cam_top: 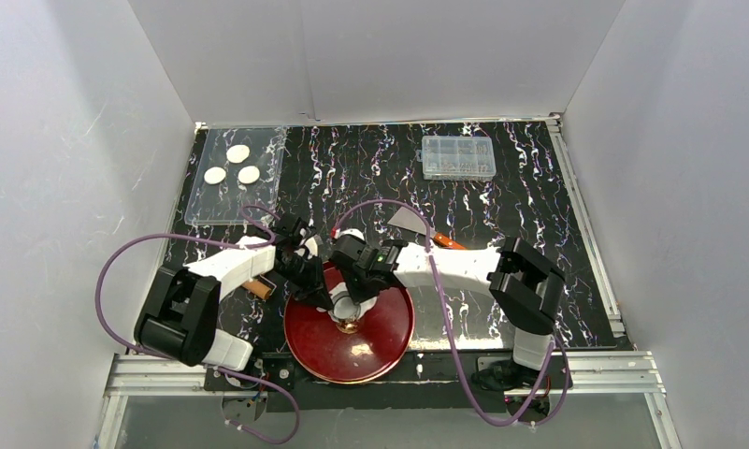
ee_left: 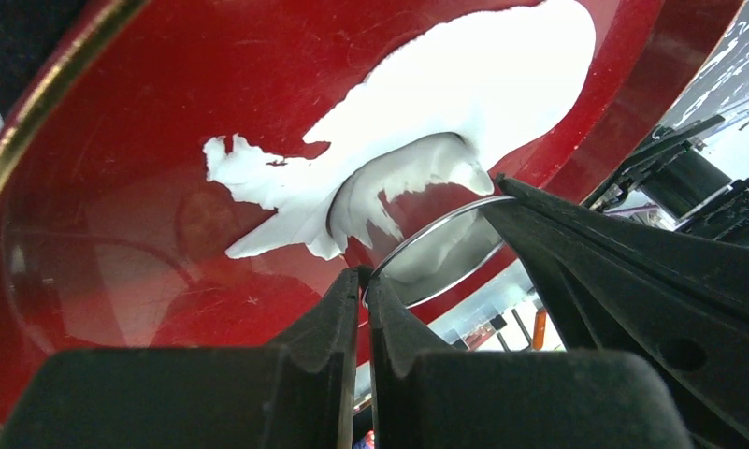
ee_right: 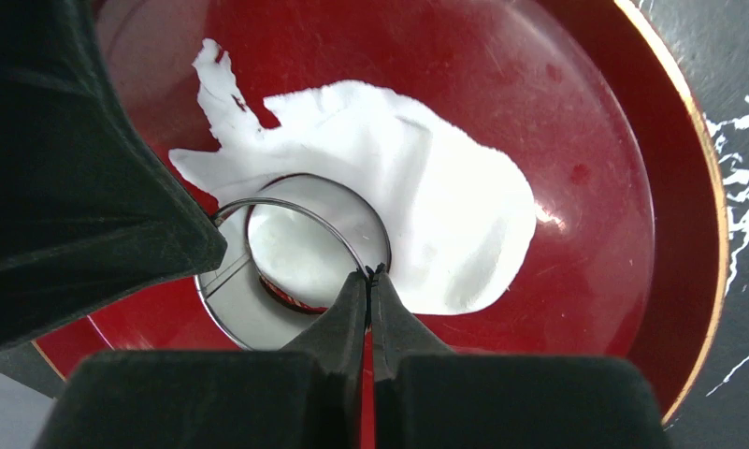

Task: Roll out the dumpling wrappers from the dough
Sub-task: Press the dumpling wrapper on the work surface.

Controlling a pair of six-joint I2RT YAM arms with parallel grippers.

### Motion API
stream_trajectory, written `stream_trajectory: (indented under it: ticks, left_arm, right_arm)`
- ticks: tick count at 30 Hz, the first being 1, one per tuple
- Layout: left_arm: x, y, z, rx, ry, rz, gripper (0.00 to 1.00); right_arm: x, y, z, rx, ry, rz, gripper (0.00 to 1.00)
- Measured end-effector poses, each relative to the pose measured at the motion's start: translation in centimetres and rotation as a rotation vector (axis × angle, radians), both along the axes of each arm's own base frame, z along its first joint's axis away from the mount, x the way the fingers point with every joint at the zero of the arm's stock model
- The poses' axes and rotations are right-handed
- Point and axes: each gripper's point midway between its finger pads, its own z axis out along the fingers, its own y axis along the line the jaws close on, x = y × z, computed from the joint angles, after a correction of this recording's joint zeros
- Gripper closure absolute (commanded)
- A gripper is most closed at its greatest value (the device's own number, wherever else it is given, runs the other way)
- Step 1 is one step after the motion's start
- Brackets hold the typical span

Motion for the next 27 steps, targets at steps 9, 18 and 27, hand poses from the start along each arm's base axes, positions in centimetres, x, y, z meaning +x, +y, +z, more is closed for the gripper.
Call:
stream_trajectory:
  ticks: [9,18,27]
  left_arm:
    - [-0.3,-1.2,0.0,-0.005,0.016,-0.060,1.00]
    - [-0.4,-1.3,0.0,0.012,-0.011,-0.079,1.00]
    - [-0.6,-1.1,0.2,-0.008,-0.053,-0.094,1.00]
  right_arm:
    - [-0.7,-1.4,-0.6,0.078,-0.006,-0.059,0.99]
    - [-0.6,-1.2,-0.5,0.011,0.011,-0.031,0.99]
    - [-1.0,-1.6,-0.5,0.060,0.005,-0.024,0.99]
